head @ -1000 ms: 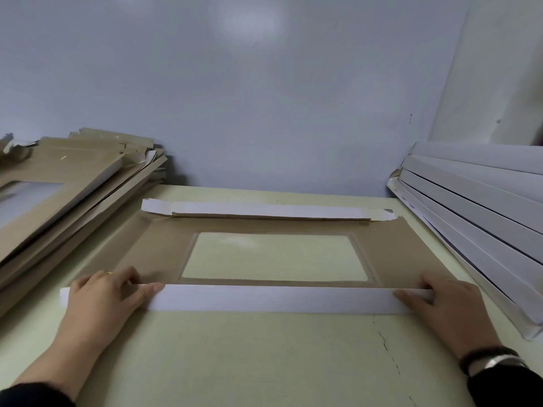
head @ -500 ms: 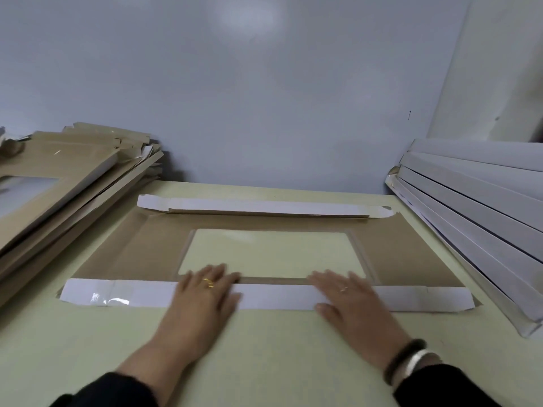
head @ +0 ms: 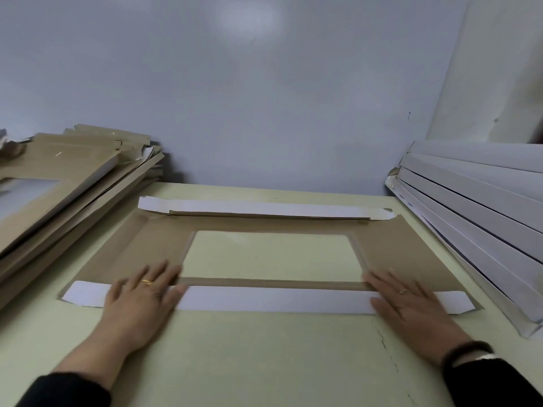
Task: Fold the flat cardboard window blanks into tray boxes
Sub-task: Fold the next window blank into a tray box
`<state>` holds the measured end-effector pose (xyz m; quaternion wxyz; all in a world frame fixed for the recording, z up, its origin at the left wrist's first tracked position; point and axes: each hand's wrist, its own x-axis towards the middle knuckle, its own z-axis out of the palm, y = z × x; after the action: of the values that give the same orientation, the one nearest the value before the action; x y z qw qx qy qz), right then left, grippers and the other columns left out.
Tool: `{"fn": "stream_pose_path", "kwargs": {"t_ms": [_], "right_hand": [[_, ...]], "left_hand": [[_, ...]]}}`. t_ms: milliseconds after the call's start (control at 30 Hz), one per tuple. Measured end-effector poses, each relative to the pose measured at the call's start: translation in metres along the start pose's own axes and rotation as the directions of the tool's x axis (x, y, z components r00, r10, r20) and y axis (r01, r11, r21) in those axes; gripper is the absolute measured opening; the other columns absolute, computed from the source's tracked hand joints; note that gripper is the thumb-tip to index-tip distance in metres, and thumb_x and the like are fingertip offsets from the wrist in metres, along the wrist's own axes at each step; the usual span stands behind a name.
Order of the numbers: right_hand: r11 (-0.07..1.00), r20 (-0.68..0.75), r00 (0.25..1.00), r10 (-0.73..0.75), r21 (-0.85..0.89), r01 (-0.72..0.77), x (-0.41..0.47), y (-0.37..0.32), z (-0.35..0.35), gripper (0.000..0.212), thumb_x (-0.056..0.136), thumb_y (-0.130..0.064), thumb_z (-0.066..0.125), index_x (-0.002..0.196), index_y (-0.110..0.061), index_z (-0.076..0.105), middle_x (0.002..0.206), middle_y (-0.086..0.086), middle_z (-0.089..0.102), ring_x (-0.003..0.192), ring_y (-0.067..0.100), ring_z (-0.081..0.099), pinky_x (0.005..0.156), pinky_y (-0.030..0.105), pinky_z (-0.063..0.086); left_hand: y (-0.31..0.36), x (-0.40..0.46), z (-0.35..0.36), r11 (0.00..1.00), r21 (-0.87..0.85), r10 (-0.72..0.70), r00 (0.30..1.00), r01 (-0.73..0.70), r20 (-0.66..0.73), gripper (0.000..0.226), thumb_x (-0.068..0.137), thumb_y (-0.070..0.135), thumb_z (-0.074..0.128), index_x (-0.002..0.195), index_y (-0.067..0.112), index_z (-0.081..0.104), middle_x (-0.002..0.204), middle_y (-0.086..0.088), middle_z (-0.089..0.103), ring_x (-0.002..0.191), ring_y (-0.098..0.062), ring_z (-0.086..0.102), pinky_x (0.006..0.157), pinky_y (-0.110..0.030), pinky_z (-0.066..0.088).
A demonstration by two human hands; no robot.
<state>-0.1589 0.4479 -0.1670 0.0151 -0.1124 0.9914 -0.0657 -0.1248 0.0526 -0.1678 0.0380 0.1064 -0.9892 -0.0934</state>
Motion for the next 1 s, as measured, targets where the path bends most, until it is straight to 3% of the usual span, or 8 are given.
{"fn": "stream_pose_path", "kwargs": {"t_ms": [133, 200, 300, 400, 533, 667, 800, 1000], "right_hand": [[0.994, -0.02, 0.995, 0.096, 0.062, -0.095, -0.008, 0.025, -0.005, 0.046, 0.099, -0.042, 0.024, 0.143, -0.039, 0.012, 0.153, -0.018, 0.005, 0.141, 0.001, 0.005, 0.114, 0.027, -0.001], [0.962, -0.109, 0.984, 0.141, 0.248, -0.111, -0.012, 0.029, -0.01, 0.041, 0.095, -0.03, 0.046, 0.136, -0.024, 0.042, 0.147, -0.004, 0.035, 0.133, 0.011, 0.032, 0.11, 0.028, 0.017], [0.902, -0.263, 0.943, 0.204, 0.425, -0.077, -0.02, 0.024, -0.018, 0.012, 0.078, -0.013, 0.072, 0.087, -0.019, 0.066, 0.094, 0.004, 0.067, 0.094, 0.024, 0.056, 0.079, 0.03, 0.035], [0.875, -0.248, 0.941, 0.231, 0.476, -0.089, -0.018, 0.018, -0.021, 0.024, 0.075, -0.01, 0.074, 0.062, -0.022, 0.058, 0.064, 0.0, 0.06, 0.07, 0.02, 0.054, 0.063, 0.029, 0.036], [0.789, -0.143, 0.956, 0.257, 0.602, -0.122, -0.016, 0.01, -0.02, 0.025, 0.079, -0.011, 0.07, 0.058, -0.016, 0.058, 0.057, -0.002, 0.055, 0.062, 0.014, 0.051, 0.055, 0.019, 0.033], [0.768, -0.147, 0.964, 0.22, 0.635, -0.079, -0.017, -0.017, -0.019, 0.027, 0.082, -0.016, 0.067, 0.057, -0.013, 0.056, 0.052, -0.005, 0.053, 0.052, 0.003, 0.046, 0.051, 0.012, 0.032], [0.661, -0.167, 0.981, 0.095, 0.748, 0.063, -0.016, -0.065, -0.014, 0.029, 0.084, -0.007, 0.063, 0.058, -0.009, 0.05, 0.053, -0.006, 0.042, 0.049, -0.001, 0.035, 0.049, 0.014, 0.028], [0.467, -0.146, 0.987, 0.074, 0.879, 0.095, -0.02, -0.103, 0.002, 0.022, 0.083, 0.0, 0.063, 0.064, -0.008, 0.057, 0.054, -0.002, 0.053, 0.055, 0.007, 0.044, 0.051, 0.02, 0.033]], "left_hand": [[-0.021, 0.001, -0.004, 0.994, -0.054, -0.095, 0.995, 0.097, 0.032, 0.051, 0.094, 0.056, 0.022, 0.143, 0.045, 0.014, 0.155, 0.015, 0.008, 0.143, -0.012, 0.005, 0.113, -0.031, 0.008], [-0.022, 0.002, -0.005, 0.993, -0.066, -0.098, 0.995, 0.099, 0.026, 0.051, 0.094, 0.054, 0.026, 0.143, 0.042, 0.018, 0.155, 0.012, 0.011, 0.143, -0.014, 0.006, 0.113, -0.032, 0.009], [-0.022, 0.002, -0.005, 0.99, -0.125, -0.077, 0.995, 0.068, -0.068, 0.048, 0.094, 0.046, 0.038, 0.14, 0.033, 0.033, 0.151, 0.003, 0.027, 0.141, -0.017, 0.017, 0.111, -0.034, 0.014], [-0.019, 0.001, -0.005, 0.977, -0.21, -0.1, 0.965, 0.048, -0.243, 0.045, 0.091, 0.031, 0.053, 0.134, 0.019, 0.047, 0.143, -0.011, 0.04, 0.139, -0.028, 0.023, 0.11, -0.042, 0.017], [-0.001, -0.002, -0.008, 0.979, -0.177, 0.013, 0.893, -0.103, -0.45, 0.041, 0.078, 0.016, 0.075, 0.114, 0.002, 0.062, 0.122, -0.026, 0.056, 0.114, -0.048, 0.048, 0.092, -0.055, 0.039], [0.04, -0.015, -0.006, 0.929, -0.146, 0.27, 0.892, -0.34, -0.362, 0.061, 0.054, 0.009, 0.089, 0.111, 0.006, 0.066, 0.115, -0.022, 0.06, 0.091, -0.044, 0.06, 0.077, -0.047, 0.05], [0.085, -0.034, 0.0, 0.852, -0.043, 0.493, 0.828, -0.521, -0.267, 0.063, 0.052, 0.022, 0.09, 0.11, 0.013, 0.067, 0.114, -0.015, 0.063, 0.085, -0.029, 0.067, 0.067, -0.031, 0.056], [0.116, -0.044, 0.003, 0.838, 0.134, 0.545, 0.805, -0.529, -0.235, 0.047, 0.048, 0.017, 0.086, 0.093, 0.016, 0.071, 0.096, -0.009, 0.068, 0.065, -0.023, 0.061, 0.046, -0.021, 0.045]]}}
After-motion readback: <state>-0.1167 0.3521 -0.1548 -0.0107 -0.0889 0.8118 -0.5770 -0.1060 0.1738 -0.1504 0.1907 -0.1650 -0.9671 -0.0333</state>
